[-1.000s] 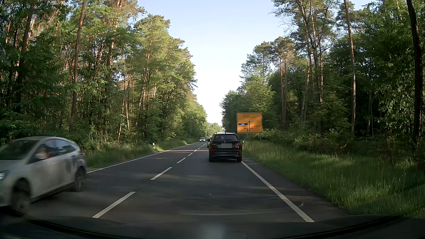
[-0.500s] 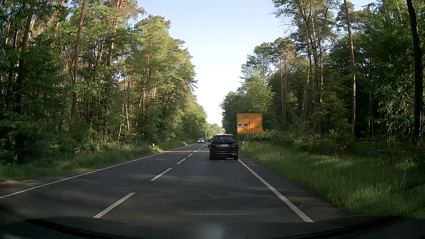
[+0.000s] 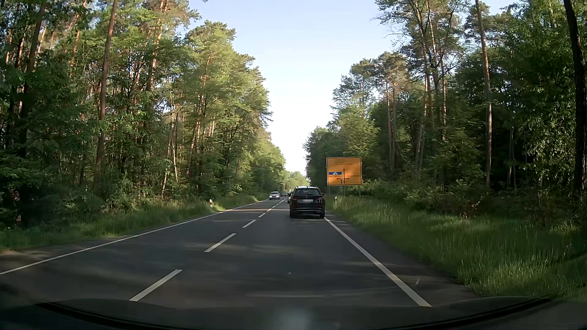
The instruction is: Follow the waypoints while adhering to traffic rules and regulations
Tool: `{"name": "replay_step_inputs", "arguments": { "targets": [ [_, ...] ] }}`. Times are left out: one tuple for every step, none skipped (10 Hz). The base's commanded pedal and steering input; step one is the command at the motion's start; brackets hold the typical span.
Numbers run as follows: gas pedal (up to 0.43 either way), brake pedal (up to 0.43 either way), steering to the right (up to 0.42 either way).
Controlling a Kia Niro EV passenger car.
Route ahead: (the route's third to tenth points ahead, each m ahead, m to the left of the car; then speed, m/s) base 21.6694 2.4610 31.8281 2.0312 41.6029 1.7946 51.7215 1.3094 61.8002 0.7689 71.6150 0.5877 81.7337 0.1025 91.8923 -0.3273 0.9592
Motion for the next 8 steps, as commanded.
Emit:
{"name": "replay_step_inputs", "arguments": {
  "targets": [
    [0.0, 0.0, -0.009],
    [0.0, 0.0, -0.007],
    [0.0, 0.0, 0.003],
    [0.0, 0.0, 0.01],
    [0.0, 0.0, 0.01],
    [0.0, 0.0, 0.009],
    [0.0, 0.0, 0.009],
    [0.0, 0.0, 0.009]
  ]
}}
